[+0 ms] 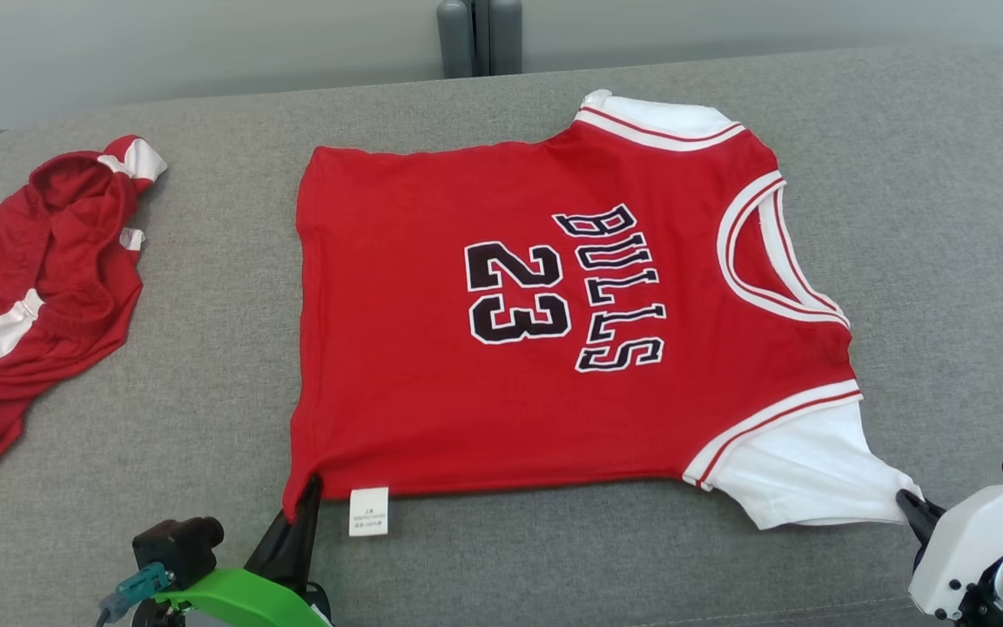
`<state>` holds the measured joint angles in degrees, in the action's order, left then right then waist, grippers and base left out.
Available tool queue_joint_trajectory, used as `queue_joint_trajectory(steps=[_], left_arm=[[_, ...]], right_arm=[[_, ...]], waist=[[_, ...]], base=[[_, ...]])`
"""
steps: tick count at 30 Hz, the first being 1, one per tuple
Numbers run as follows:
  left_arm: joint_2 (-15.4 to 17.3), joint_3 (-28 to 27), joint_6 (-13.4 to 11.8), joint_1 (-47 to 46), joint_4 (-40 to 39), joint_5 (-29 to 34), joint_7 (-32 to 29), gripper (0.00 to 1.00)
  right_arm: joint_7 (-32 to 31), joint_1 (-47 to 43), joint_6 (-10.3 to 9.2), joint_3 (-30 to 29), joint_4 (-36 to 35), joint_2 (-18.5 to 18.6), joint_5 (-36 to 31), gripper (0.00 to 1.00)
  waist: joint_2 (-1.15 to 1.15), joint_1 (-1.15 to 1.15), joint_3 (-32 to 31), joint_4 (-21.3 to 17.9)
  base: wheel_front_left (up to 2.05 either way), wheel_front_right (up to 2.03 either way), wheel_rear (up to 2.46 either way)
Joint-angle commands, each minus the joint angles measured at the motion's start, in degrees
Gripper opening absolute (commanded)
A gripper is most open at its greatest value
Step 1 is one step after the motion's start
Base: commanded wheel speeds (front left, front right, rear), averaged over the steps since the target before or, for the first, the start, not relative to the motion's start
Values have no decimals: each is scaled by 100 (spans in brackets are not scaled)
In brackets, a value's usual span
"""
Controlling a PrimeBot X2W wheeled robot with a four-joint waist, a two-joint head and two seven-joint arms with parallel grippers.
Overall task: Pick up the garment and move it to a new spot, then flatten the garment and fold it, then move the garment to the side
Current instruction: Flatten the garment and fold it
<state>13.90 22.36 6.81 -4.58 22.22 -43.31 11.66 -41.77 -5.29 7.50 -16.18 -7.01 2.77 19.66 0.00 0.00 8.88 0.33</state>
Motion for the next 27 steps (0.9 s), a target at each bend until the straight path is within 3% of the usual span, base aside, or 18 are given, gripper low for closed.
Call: queue_joint_trajectory(steps=[1, 12, 19, 24, 27], left_arm=[[89, -26, -26, 91, -34, -48, -16, 0], [160, 162, 65, -453, 80, -442, -188, 0], [81, 369, 68, -1048, -281, -844, -879, 0], [13, 445, -180, -1399, -592, -975, -1479, 0], [8, 460, -473, -1598, -686, -931, -1739, 0]], right_arm=[[-4, -57, -1, -58, -71, 24, 32, 0], [264, 653, 0, 338, -357, 21, -218, 0], [-26, 1278, 0, 508, -172, 403, -257, 0], [-181, 1716, 0, 609, 81, 699, -185, 0], [-195, 2033, 0, 686, 280, 873, -165, 0]], waist=[[0, 0, 6, 1], [0, 0, 52, 11], [0, 0, 98, 124], [0, 0, 185, 194], [0, 0, 266, 223]], base=[[0, 0, 0], [0, 0, 0], [0, 0, 0], [0, 0, 0], [0, 0, 0]])
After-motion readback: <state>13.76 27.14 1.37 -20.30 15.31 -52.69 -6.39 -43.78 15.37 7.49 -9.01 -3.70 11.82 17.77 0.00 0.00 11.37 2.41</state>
